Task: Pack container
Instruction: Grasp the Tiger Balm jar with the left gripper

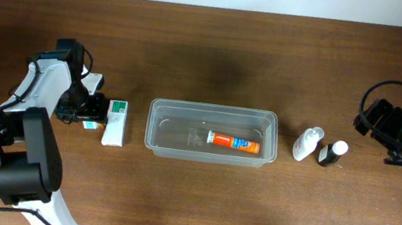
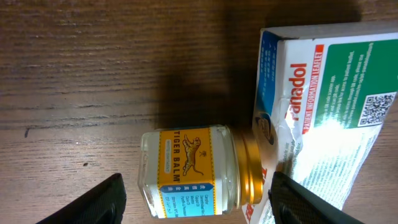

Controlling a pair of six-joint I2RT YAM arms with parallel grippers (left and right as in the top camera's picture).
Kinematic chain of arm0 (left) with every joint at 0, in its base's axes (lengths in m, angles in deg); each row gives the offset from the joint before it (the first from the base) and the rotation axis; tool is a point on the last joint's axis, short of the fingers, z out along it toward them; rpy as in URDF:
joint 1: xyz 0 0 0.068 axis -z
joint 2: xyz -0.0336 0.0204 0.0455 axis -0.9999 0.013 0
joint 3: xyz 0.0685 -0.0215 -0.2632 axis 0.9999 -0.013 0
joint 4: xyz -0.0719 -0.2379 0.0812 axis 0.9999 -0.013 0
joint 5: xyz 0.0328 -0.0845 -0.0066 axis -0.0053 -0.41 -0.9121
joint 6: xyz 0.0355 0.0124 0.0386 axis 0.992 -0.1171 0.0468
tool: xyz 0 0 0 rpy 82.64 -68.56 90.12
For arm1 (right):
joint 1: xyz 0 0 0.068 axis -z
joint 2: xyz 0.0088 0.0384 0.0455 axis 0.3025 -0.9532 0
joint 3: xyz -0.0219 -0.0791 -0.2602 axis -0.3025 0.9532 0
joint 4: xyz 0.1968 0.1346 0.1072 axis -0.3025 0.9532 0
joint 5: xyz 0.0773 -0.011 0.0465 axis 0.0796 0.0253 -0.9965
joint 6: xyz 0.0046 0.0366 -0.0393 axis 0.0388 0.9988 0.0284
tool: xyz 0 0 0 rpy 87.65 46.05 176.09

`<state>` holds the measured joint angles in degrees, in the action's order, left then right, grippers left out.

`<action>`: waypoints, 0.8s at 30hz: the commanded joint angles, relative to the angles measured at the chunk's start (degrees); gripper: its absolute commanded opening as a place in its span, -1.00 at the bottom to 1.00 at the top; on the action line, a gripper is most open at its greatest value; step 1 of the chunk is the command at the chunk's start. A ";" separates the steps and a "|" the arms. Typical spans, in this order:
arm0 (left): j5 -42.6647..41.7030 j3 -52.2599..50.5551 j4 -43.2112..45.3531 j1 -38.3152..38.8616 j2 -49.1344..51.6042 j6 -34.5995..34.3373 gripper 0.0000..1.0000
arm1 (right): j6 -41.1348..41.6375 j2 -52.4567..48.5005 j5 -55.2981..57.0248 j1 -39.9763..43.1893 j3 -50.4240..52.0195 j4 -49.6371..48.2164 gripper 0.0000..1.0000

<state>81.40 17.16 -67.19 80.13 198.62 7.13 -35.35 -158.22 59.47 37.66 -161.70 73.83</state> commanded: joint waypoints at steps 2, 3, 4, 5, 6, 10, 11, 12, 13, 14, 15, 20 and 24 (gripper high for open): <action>0.37 -0.98 0.33 -0.04 0.46 -1.29 0.54 | -0.15 0.37 -0.72 0.28 -0.81 -0.04 0.97; 0.33 -1.01 0.33 -0.04 0.46 -1.29 0.61 | -0.15 0.37 -0.72 0.28 -0.81 -0.07 0.97; 0.33 -1.01 0.33 -0.04 0.46 -1.29 0.64 | -0.15 0.37 -0.72 0.28 -0.81 -0.04 0.97; 0.28 -1.01 0.33 -0.04 0.46 -1.31 0.70 | -0.15 0.37 -0.72 0.28 -0.81 -0.04 0.97; 0.13 -1.01 0.35 -0.04 0.46 -1.29 0.90 | -0.15 0.37 -0.72 0.28 -0.79 -0.07 0.97; -0.11 -1.01 0.42 -0.04 0.46 -1.29 0.99 | -0.15 0.37 -0.72 0.28 -0.81 -0.04 0.97; -0.15 -1.01 0.59 -0.04 0.46 -1.29 0.99 | -0.15 0.37 -0.72 0.28 -0.81 -0.07 0.97; -0.09 -1.01 0.66 -0.04 0.46 -1.29 0.99 | -0.15 0.37 -0.72 0.28 -0.81 -0.07 0.97; -0.11 -1.01 0.68 -0.04 0.46 -1.31 0.99 | -0.15 0.37 -0.72 0.28 -0.81 -0.04 0.97; -0.09 -1.01 0.74 -0.04 0.46 -1.31 0.99 | -0.15 0.37 -0.72 0.28 -0.81 -0.07 0.97; -0.04 -1.01 0.85 -0.04 0.46 -1.29 0.99 | -0.15 0.37 -0.72 0.28 -0.81 -0.07 0.97; 0.11 -1.01 3.50 -0.04 0.46 -0.85 0.98 | -0.15 0.37 -0.72 0.28 -0.81 -0.07 0.97; -1.40 -1.07 5.51 -0.04 0.46 0.96 0.91 | -0.15 0.37 -0.72 0.28 -0.81 -0.07 0.97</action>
<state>81.48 16.53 -62.43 80.13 198.62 6.45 -35.35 -158.22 59.47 37.66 -161.70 73.83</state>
